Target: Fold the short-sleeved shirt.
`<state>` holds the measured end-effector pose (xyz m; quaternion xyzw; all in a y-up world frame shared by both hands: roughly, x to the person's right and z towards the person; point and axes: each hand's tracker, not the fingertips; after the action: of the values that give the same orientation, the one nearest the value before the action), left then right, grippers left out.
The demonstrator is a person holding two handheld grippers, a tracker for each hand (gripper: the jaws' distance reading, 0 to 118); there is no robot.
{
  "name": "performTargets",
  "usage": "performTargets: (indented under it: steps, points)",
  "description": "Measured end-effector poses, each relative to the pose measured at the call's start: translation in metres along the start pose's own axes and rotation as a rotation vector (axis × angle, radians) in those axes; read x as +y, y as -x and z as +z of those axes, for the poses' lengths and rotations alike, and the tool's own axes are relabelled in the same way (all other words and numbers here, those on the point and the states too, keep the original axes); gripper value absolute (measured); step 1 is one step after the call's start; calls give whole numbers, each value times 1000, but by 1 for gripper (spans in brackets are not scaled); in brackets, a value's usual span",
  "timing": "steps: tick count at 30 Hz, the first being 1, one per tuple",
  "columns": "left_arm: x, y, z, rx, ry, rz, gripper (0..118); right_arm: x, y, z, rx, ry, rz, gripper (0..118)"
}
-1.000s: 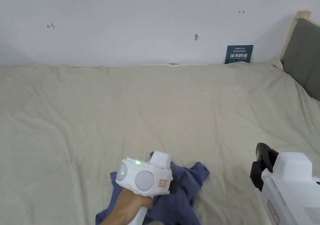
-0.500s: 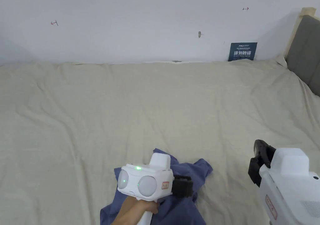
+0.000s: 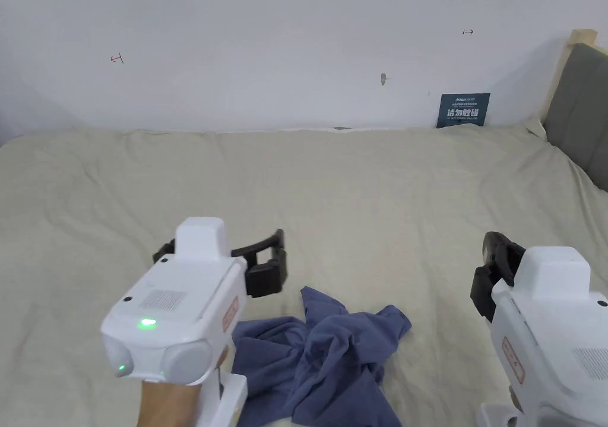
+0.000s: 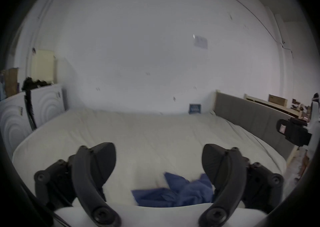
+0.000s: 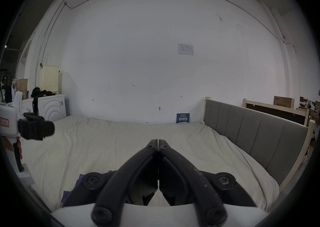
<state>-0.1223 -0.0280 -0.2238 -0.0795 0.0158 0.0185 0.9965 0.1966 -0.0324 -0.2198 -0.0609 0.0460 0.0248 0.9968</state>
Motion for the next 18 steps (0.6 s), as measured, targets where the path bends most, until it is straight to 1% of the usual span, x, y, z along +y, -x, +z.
performTargets:
  steps: [2, 5, 8, 9, 10, 15, 18]
  points:
    - [-3, 11, 7, 52, -47, -28, 75, 3, 4, 2, 1, -9, 6, 2]
    - [-10, 24, 9, 77, -76, -69, 21, 5, 7, 3, 7, -16, 9, 2]
    - [-15, 30, 8, 92, -58, -67, 2, 5, 10, 3, 10, -19, 11, 2]
    - [-16, 35, 9, 84, -46, -62, 0, 5, 10, 3, 11, -20, 11, 2]
    - [-17, 37, 9, 68, -23, -52, 0, 5, 10, 2, 13, -19, 11, 2]
    - [-23, 38, 5, 80, 36, -22, 0, 5, 12, 2, 15, -17, 15, 2]
    - [-32, 41, -9, 76, 205, 17, 0, 4, 11, 2, 15, -12, 17, 2]
